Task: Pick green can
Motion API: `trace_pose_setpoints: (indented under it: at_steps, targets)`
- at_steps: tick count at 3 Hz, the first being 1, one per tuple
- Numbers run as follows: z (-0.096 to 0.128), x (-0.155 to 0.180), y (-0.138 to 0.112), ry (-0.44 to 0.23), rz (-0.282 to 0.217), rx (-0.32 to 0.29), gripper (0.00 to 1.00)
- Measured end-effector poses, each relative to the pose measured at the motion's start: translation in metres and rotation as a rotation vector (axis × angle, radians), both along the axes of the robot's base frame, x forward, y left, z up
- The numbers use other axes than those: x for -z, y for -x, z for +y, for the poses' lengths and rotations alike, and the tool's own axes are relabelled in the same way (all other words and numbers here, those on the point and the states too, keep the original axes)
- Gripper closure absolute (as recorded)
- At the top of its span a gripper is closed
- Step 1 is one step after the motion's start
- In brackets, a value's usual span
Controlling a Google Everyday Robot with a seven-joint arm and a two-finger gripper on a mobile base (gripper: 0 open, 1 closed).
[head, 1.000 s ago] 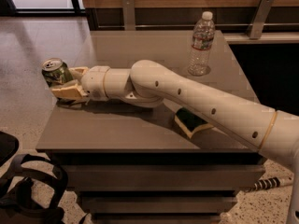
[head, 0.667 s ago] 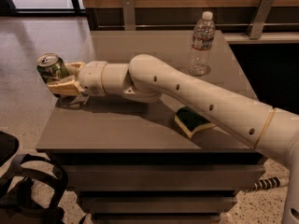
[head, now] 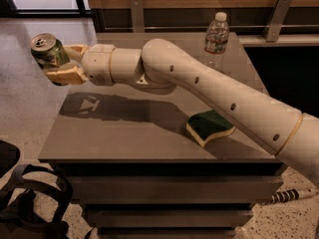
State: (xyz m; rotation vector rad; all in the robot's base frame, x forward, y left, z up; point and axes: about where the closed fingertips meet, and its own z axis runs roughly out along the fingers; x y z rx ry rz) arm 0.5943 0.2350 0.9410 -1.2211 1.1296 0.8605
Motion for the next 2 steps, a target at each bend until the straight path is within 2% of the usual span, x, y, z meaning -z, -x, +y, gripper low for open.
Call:
trace_pose_setpoints:
  at_steps: [2]
  targets:
    - [-0.028,-0.032,0.003,-0.037,-0.081,0.027,1.0]
